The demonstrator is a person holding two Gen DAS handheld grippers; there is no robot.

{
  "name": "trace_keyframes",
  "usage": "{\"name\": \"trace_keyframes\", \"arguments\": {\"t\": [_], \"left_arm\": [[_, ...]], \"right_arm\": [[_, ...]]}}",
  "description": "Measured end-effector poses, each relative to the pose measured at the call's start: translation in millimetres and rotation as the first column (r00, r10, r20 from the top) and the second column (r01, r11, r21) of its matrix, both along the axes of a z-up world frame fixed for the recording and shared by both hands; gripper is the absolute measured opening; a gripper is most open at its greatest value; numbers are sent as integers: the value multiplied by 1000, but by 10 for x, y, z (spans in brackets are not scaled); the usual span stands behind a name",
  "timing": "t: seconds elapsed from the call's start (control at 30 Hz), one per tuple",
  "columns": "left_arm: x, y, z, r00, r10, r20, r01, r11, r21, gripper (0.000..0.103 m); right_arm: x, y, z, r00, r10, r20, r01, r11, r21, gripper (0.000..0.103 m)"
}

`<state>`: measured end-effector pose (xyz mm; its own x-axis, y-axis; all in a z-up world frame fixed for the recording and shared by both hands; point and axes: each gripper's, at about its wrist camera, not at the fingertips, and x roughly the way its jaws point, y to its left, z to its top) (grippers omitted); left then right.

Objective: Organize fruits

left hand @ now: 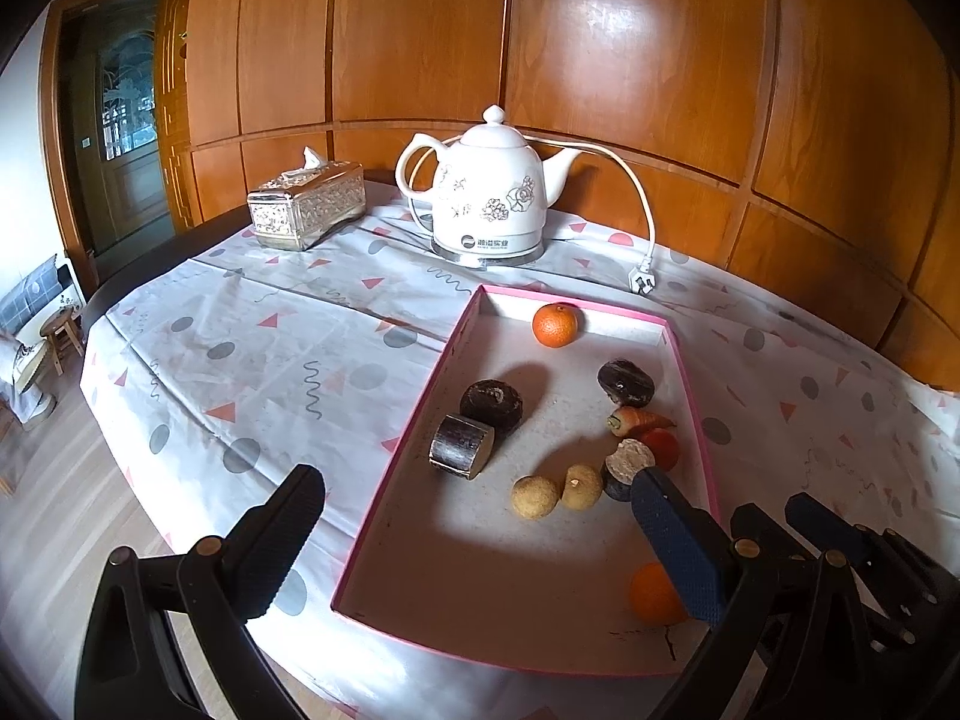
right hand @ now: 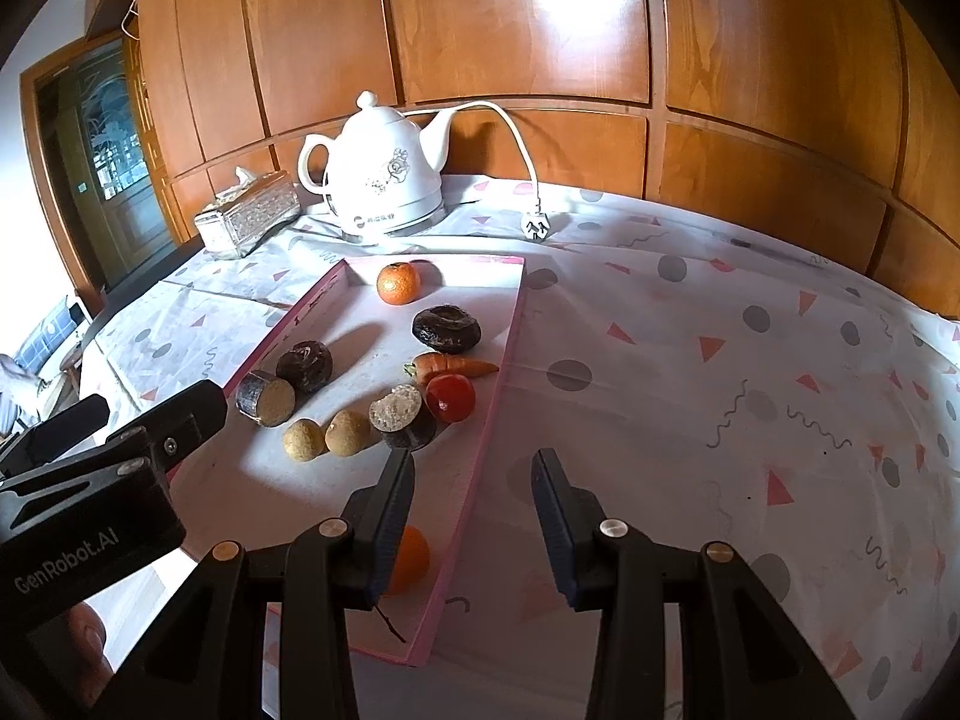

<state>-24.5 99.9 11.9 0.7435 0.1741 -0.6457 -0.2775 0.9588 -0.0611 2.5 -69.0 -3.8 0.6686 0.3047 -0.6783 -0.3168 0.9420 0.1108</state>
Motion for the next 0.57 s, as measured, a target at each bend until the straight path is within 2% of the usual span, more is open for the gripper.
{"name": "trace_keyframes", "arguments": {"t": [0.57], "left_arm": [[4, -30, -22, 1000, -14, 9, 14, 1000, 4, 102]], "right_arm": [[-5, -3, -11, 1000, -1, 3, 1, 1000, -4, 41]]}}
